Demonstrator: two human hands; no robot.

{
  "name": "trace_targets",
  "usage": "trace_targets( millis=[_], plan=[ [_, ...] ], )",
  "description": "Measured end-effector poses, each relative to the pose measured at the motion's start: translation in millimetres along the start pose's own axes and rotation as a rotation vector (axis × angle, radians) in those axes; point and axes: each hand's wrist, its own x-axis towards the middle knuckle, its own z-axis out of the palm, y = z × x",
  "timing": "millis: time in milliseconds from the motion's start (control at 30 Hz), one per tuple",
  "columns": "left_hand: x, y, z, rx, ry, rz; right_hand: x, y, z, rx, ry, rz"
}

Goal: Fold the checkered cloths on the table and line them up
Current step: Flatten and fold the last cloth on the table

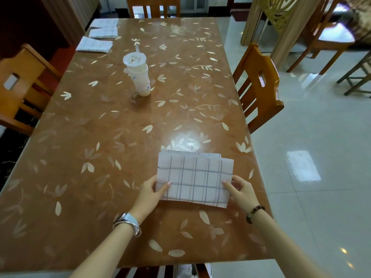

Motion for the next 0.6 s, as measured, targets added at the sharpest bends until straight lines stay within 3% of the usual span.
trace_targets(
  millis=[367,600],
  plan=[
    [43.3,-14.0,11.1,0.171,0.122,-0.125,50.5,11.4,13.2,-0.325,0.218,0.099],
    [46.4,-5.0,15.2,0.262,0.195,-0.169,66.8,2.7,18.7,-0.455,0.166,0.109]
  ],
)
